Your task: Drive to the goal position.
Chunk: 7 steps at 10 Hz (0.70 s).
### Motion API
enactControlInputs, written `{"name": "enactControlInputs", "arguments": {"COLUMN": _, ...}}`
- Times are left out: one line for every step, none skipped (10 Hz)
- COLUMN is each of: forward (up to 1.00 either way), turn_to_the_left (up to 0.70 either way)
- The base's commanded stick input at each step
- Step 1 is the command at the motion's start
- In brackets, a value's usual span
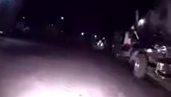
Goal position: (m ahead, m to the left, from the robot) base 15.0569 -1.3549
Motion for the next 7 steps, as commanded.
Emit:
{"name": "enactControlInputs", "arguments": {"forward": 0.7, "turn_to_the_left": 0.0}}
{"name": "enactControlInputs", "arguments": {"forward": 0.7, "turn_to_the_left": 0.0}}
{"name": "enactControlInputs", "arguments": {"forward": 0.7, "turn_to_the_left": 0.0}}
{"name": "enactControlInputs", "arguments": {"forward": 0.7, "turn_to_the_left": 0.0}}
{"name": "enactControlInputs", "arguments": {"forward": 0.7, "turn_to_the_left": 0.0}}
{"name": "enactControlInputs", "arguments": {"forward": 0.7, "turn_to_the_left": 0.0}}
{"name": "enactControlInputs", "arguments": {"forward": 0.7, "turn_to_the_left": 0.0}}
